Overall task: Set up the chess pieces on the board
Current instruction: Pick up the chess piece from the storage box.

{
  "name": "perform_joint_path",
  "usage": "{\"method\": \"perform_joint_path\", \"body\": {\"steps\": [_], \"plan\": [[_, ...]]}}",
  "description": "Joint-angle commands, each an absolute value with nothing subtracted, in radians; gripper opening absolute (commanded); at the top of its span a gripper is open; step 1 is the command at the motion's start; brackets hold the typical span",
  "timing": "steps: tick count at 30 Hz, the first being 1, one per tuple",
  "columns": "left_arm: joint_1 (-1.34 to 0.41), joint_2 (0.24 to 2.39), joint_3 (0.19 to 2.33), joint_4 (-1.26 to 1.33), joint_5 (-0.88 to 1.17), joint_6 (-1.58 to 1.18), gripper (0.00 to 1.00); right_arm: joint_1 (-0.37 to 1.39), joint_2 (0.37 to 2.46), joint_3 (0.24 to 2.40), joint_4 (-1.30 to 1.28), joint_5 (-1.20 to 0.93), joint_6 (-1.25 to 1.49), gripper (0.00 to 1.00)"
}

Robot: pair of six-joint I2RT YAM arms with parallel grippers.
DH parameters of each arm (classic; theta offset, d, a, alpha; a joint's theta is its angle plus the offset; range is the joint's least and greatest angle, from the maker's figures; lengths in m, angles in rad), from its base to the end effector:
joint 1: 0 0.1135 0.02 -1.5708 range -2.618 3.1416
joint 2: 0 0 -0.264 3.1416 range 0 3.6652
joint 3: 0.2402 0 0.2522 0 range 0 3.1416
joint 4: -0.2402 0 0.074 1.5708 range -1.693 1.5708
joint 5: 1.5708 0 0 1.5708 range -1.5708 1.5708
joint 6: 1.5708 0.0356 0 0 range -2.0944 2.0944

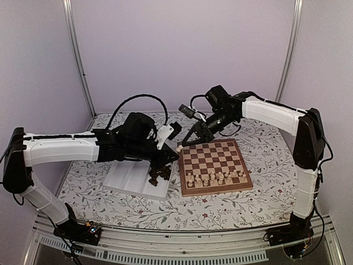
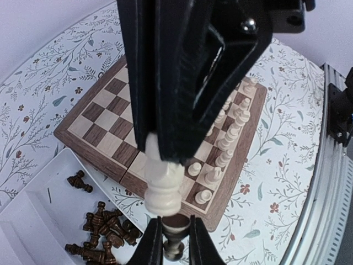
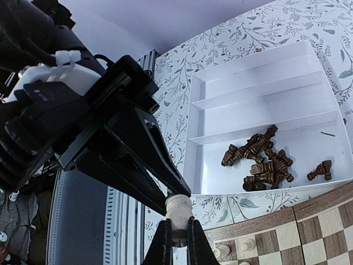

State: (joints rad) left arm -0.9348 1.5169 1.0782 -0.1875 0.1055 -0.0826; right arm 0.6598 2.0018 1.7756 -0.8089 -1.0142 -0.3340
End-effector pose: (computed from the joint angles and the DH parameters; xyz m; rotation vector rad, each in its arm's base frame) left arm 0.1999 -0.2771 0.2633 0.9972 2.0483 -0.6717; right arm 0.3211 0.2874 0.2771 -1.4772 1.9504 1.4336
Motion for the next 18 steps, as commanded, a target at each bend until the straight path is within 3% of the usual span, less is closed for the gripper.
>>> {"method": "perform_joint_path", "body": {"steps": [1,12,18], "plan": [[-0.951,1.535,1.096,-0.234,0.089,-0.064,0.08,0.607,1.942,1.794,-0.834,-0.963,-0.366,0.0],[-0.906,1.609,1.368,-0.508,0.08,0.025,0.08,0.519,1.695,1.477,-0.92,-0.521,-0.607,0.0],[-0.883,1.663,1.466,-0.501,0.074,0.047,0.08,0.52,1.558,1.282,-0.942,-0.384,-0.662,0.0]]}}
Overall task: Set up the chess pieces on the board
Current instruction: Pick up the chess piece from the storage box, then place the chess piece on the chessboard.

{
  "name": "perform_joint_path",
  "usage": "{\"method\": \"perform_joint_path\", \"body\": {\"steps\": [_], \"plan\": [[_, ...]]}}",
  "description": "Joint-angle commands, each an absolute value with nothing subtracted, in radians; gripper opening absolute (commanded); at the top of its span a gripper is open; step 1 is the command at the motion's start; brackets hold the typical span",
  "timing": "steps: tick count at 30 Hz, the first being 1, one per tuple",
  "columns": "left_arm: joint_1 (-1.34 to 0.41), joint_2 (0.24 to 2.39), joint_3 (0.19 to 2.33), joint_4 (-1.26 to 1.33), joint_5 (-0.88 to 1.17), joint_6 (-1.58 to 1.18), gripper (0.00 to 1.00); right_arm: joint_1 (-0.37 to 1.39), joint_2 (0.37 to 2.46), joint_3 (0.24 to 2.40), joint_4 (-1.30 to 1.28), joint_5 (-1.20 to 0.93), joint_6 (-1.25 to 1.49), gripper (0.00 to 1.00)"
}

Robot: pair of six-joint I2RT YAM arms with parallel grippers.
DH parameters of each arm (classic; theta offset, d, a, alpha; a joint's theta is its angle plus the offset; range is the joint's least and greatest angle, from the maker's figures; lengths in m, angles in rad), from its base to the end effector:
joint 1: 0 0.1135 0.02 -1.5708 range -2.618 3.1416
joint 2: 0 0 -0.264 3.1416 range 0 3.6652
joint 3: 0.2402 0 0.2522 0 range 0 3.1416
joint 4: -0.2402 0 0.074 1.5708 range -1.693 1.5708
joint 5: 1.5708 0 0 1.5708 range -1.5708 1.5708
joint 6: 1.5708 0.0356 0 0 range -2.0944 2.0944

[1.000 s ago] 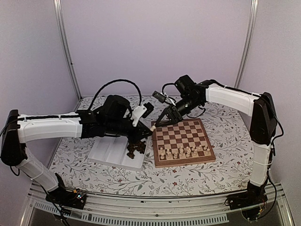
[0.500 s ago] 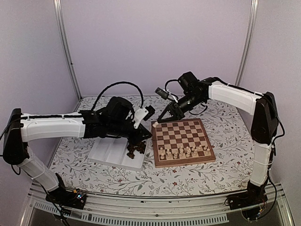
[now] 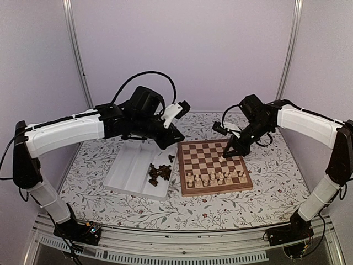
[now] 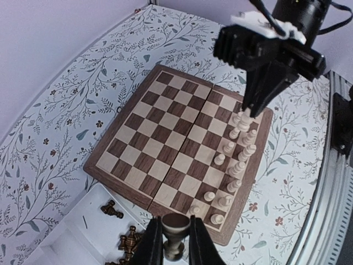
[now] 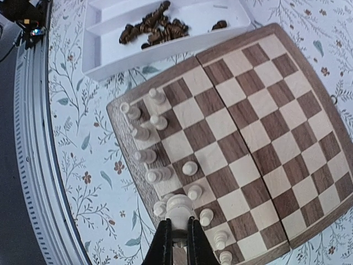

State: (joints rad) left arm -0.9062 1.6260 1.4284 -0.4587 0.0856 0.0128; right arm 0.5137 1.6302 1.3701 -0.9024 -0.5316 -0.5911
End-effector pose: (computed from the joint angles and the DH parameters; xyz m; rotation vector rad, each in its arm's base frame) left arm 0.2278 -0.2957 0.3210 1.0579 2.0291 -0.5747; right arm 0.2780 0.1776 0.2759 -1.5082 2.1640 0.6953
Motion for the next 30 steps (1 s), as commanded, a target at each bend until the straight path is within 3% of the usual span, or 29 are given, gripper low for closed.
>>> {"method": "perform_joint_path", "body": {"steps": [1,11,30], "plan": [[-0.874,1.664,1.463,-0.492,0.079,0.047,0.08,0.519,1.538,1.258,-0.947,-0.366,-0.665,0.0],[-0.765,1.618,1.328,-0.373,0.154,0.033,0.09,0.518,1.42,1.074,-0.94,-0.209,-0.685,0.0],[-0.741,1.647,1.305,-0.37,0.185,0.021,0.1,0.552,1.522,1.024,-0.83,-0.218,-0.683,0.02]]}}
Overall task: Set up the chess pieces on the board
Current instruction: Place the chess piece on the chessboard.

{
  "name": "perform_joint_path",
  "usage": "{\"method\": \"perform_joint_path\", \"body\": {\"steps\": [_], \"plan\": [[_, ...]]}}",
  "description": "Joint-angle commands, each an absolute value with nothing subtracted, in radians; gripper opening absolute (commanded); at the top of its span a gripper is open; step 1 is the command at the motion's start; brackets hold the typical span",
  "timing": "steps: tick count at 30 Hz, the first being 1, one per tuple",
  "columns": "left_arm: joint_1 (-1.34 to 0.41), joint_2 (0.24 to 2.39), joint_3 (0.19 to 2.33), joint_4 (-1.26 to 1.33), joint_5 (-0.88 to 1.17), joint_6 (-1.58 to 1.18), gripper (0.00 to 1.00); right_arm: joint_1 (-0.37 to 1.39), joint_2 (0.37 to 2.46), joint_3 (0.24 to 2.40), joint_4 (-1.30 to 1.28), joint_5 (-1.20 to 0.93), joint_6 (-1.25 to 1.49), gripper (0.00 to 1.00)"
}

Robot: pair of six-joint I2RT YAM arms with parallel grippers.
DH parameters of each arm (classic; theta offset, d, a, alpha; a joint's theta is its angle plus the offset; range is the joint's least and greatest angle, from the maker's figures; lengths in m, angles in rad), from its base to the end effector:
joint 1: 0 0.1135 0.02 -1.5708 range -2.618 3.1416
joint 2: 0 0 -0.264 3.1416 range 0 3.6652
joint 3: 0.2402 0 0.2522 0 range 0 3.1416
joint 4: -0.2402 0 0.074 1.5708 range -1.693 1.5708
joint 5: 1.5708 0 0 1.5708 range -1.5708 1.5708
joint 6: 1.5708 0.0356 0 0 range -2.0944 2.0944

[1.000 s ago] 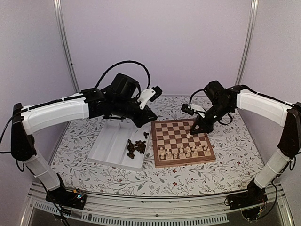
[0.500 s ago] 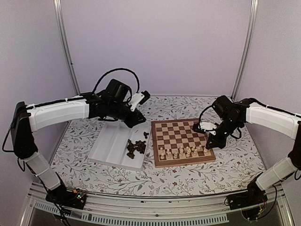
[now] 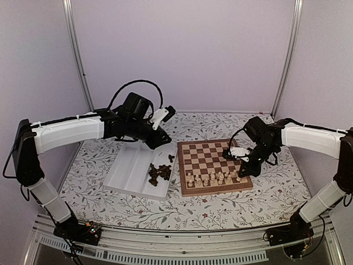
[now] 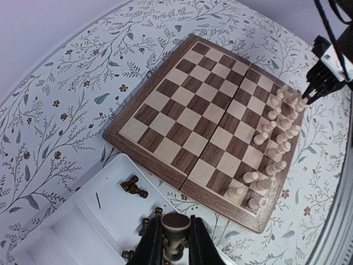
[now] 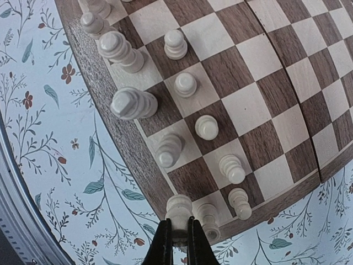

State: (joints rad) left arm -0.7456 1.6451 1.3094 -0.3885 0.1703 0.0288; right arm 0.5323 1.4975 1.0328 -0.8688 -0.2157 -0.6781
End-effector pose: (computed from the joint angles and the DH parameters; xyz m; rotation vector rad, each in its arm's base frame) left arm 0.2695 -0.2570 0.2805 0.9695 2.1385 -0.5583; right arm 0.2306 0.1447 0.2149 -1.6669 2.3443 0.2856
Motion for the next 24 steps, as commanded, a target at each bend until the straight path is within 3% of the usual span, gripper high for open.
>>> {"method": "perform_joint_path", "body": {"steps": [1,17,24], "plan": [[-0.741,1.649,1.305,-0.37,0.186,0.021,0.1,0.553,1.526,1.023,-0.824,-0.216,-0.681,0.02],[-0.741,1.655,1.306,-0.378,0.21,0.015,0.1,0.555,1.579,1.014,-0.79,-0.194,-0.666,0.07],[-0.742,1.655,1.305,-0.379,0.221,0.008,0.1,0.562,1.574,1.022,-0.788,-0.189,-0.649,0.29]]}}
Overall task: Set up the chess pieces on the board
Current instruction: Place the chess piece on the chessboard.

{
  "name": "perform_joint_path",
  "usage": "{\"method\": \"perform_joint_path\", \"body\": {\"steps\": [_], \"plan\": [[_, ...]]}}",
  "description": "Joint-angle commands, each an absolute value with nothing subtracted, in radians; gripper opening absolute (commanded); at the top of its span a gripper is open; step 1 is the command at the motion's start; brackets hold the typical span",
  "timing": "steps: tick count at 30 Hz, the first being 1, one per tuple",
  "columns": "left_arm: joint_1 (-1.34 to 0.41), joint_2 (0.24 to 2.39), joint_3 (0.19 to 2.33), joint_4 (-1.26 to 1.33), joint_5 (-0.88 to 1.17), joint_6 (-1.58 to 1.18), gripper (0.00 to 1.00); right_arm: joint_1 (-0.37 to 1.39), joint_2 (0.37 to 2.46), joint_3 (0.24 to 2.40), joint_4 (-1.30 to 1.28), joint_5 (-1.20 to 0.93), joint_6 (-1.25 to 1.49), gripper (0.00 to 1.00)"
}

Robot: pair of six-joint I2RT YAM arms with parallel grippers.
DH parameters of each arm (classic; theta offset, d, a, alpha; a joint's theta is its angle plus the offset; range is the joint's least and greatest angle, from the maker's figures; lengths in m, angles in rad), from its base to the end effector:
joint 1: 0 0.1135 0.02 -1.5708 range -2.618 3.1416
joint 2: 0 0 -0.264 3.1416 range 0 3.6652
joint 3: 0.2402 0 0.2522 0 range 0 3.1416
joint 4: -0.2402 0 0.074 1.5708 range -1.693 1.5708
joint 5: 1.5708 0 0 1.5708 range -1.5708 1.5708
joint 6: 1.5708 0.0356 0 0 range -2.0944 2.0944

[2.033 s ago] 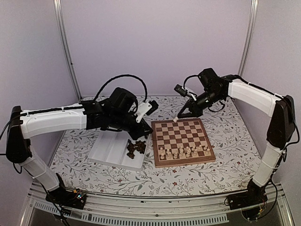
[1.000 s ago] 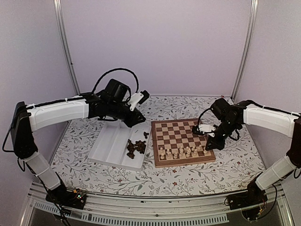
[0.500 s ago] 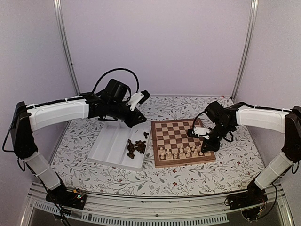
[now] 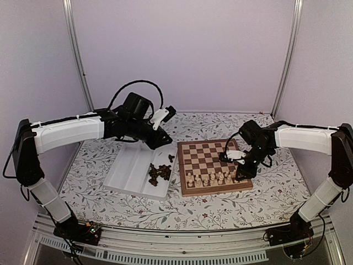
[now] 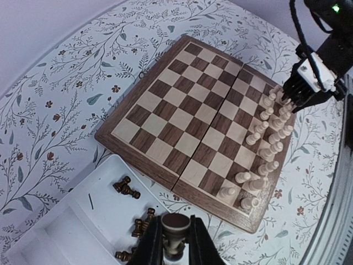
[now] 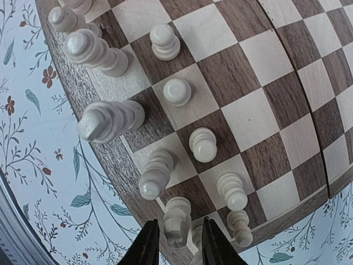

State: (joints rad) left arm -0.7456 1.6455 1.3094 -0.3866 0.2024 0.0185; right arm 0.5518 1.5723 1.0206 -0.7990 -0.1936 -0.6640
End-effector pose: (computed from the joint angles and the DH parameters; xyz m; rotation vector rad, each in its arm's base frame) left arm 0.2687 -0.2579 0.2806 0.9757 2.1394 -0.6000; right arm 0.2385 0.1548 0.1939 -1.6818 2.3627 0.2632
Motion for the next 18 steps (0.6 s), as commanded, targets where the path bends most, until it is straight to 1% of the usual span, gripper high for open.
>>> {"method": "perform_joint_path", "body": {"steps": [1,4,8,14,18], "plan": [[-0.742,1.654,1.305,-0.379,0.223,0.01,0.1,0.564,1.57,1.027,-0.796,-0.196,-0.648,0.3],[-0.742,1.654,1.307,-0.383,0.233,0.012,0.1,0.563,1.556,1.055,-0.831,-0.222,-0.638,0.36],[-0.744,1.671,1.314,-0.393,0.295,0.011,0.1,0.563,1.518,1.11,-0.88,-0.254,-0.63,0.44],[-0.743,1.721,1.337,-0.416,0.485,0.004,0.11,0.564,1.475,1.259,-0.912,-0.352,-0.678,0.5],[-0.743,1.746,1.349,-0.433,0.565,0.003,0.11,0.597,1.519,1.378,-0.912,-0.369,-0.716,0.51]]}}
